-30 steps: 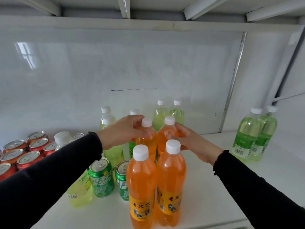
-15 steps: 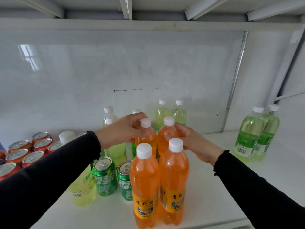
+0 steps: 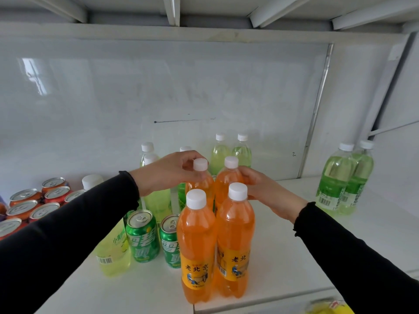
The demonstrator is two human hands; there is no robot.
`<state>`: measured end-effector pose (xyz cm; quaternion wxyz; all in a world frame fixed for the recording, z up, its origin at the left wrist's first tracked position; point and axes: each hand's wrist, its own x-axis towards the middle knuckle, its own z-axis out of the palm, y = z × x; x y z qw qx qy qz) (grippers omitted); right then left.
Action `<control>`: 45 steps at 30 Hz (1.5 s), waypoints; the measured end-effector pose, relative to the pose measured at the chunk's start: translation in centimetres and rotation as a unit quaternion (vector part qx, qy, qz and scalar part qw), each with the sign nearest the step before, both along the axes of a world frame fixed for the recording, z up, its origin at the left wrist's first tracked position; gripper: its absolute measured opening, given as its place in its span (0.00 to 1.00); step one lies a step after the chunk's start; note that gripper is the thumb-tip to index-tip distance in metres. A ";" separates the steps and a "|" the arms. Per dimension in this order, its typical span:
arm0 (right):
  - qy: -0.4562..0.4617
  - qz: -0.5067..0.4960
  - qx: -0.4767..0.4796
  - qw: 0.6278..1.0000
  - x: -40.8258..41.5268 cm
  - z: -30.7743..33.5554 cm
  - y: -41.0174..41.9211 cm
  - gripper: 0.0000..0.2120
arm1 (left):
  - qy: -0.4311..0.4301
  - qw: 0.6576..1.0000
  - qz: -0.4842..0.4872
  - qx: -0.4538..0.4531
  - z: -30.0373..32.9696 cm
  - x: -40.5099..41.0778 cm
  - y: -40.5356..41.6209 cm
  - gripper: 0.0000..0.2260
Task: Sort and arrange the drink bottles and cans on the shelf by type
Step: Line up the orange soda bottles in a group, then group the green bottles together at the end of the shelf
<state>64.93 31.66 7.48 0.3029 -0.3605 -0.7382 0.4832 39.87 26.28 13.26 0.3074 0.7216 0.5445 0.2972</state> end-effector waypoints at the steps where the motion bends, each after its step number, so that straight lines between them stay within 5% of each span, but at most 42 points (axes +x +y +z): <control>1: 0.000 -0.002 0.001 1.000 0.1 0.0 0.0 0.21 | -0.002 1.000 -0.001 -0.002 0.1 0.0 0.0 0.14; 14: 0.044 -0.042 0.034 0.998 1.4 0.8 0.9 0.24 | -0.015 1.000 0.005 0.019 2.3 -2.5 -0.7 0.27; 18: 0.075 -0.085 0.044 0.993 1.9 1.1 2.0 0.25 | -0.010 0.998 0.045 0.049 3.8 -3.8 0.2 0.18; 24: 0.107 -0.128 0.044 0.985 2.4 1.3 4.1 0.22 | 0.071 0.995 0.063 0.030 6.2 -3.5 3.5 0.17; 28: 0.106 -0.160 0.044 0.980 2.8 0.7 6.6 0.19 | 0.143 0.988 0.061 0.000 7.4 -2.2 7.6 0.22; 37: 0.048 -0.180 0.000 0.982 2.5 -1.3 12.0 0.33 | 0.282 0.947 0.014 -0.152 5.0 1.6 18.3 0.43; 41: 0.028 -0.135 -0.018 0.990 2.0 -1.9 13.4 0.38 | 0.251 0.952 -0.012 -0.177 3.5 2.3 20.9 0.45; 45: 0.015 -0.102 -0.033 0.994 1.9 -2.1 14.5 0.40 | 0.248 0.949 -0.036 -0.192 2.6 2.7 22.1 0.37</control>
